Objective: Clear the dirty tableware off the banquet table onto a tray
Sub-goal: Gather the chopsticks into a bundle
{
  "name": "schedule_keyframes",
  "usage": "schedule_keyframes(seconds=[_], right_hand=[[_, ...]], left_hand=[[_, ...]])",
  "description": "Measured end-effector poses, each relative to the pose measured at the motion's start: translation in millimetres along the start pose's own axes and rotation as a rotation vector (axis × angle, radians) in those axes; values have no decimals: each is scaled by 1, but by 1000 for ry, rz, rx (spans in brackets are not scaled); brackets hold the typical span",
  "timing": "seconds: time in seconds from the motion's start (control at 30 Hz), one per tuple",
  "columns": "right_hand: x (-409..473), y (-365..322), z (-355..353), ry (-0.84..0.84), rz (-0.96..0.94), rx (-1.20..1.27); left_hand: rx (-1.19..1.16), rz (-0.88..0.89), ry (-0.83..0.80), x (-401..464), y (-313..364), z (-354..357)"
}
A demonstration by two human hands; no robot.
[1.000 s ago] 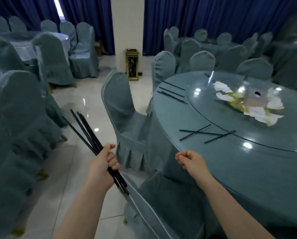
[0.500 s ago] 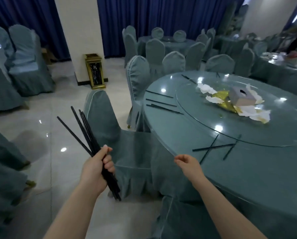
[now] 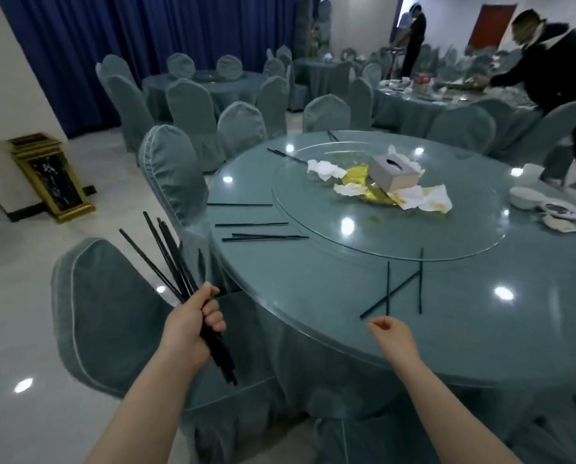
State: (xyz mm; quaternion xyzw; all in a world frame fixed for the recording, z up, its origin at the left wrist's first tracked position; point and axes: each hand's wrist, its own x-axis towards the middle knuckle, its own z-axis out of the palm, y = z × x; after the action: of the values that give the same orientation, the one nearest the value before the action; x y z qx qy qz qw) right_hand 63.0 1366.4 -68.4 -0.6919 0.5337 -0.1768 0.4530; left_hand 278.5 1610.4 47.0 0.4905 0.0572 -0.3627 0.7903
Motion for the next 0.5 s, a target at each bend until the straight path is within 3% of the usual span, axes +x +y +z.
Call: schedule_keyframes(seconds=[0.17,0.37,0.5], right_hand=[[53,8,11,88,123,-149],[84,25,20,133,269,-494],[112,22,30,219,377,-494]], left_hand=[[48,-104,-81,62,11,20],[87,-193,-90,132,23,46],[97,-249,-115,182,26,66]])
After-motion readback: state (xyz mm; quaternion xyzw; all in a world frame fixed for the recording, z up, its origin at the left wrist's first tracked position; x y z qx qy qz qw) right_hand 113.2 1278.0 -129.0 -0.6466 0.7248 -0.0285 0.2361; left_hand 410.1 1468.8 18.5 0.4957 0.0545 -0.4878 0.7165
